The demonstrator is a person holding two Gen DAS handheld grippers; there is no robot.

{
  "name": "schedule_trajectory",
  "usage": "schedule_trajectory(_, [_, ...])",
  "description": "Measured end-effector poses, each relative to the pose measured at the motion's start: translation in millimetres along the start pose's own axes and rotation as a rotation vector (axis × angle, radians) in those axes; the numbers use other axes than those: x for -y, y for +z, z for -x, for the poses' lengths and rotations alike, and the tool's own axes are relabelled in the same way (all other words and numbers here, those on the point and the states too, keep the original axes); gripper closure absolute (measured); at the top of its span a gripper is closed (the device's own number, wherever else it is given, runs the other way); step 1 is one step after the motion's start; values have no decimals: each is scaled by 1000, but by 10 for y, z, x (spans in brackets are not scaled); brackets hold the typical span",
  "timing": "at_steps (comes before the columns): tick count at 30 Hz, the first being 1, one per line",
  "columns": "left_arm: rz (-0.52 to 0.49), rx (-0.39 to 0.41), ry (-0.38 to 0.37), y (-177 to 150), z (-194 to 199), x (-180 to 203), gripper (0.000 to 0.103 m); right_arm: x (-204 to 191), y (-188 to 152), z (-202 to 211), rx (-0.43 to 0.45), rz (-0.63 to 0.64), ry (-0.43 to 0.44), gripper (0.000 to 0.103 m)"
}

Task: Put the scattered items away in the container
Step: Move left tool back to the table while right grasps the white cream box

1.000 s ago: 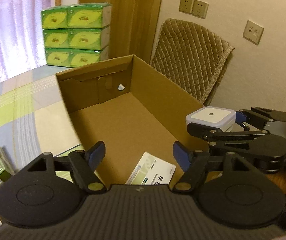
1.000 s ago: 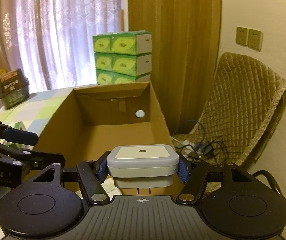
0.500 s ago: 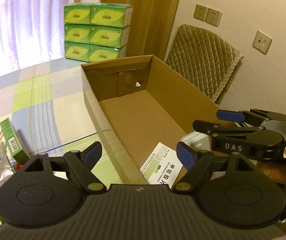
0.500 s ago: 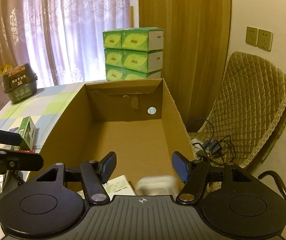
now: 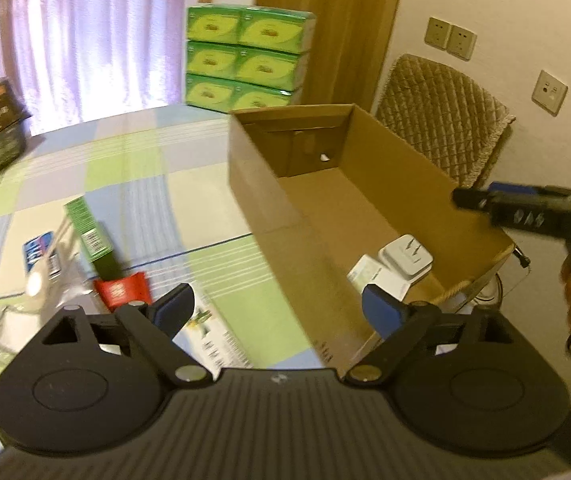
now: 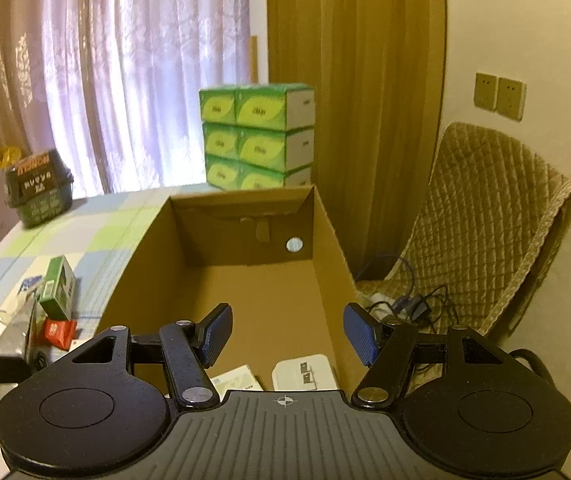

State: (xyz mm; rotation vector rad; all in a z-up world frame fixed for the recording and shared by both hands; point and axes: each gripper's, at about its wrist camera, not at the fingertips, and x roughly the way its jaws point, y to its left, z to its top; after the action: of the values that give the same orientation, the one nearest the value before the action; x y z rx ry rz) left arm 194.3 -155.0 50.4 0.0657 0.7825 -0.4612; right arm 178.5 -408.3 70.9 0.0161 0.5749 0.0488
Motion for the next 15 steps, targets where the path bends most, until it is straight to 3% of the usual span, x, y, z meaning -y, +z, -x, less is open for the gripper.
schedule_trajectory(9, [63,-2,92,-389,406,-401,10,-329,197,362,62,8,54,33])
schedule_trajectory(10, [74,-3,104,-439,452,-462,10,-406,210,393,67,11,70,25])
schedule_trajectory(11, [83,-4,117,-485,495,-520,10,-506,216,439,80,15,86,0])
schedule_trajectory(15, [114,-9,164,-659,654,-739,8,-951,208,558,109,90,165,0])
